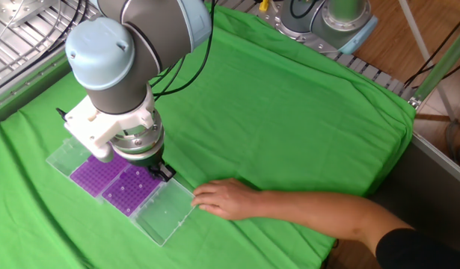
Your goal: Insert a small pipette tip into the holder for small pipette tips
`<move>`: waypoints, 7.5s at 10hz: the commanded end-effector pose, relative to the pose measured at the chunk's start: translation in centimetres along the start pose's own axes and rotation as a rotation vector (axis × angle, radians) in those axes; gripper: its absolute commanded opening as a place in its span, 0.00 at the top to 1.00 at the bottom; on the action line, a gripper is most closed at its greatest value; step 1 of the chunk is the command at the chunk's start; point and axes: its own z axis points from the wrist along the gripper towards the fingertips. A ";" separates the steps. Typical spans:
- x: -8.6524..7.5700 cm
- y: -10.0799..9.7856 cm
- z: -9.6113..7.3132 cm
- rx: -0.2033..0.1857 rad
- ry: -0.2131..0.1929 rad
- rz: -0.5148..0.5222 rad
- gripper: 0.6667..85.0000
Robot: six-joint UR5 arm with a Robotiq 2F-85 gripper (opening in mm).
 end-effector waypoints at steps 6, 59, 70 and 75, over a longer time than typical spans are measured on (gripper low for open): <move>-0.1 -0.2 -3.2 -0.011 0.044 0.012 1.00; -2.9 -10.8 0.3 -0.030 -0.107 -0.317 0.81; -3.6 -5.1 -0.9 -0.053 -0.035 -0.131 0.78; -5.0 -1.8 -0.4 -0.051 -0.058 -0.068 0.77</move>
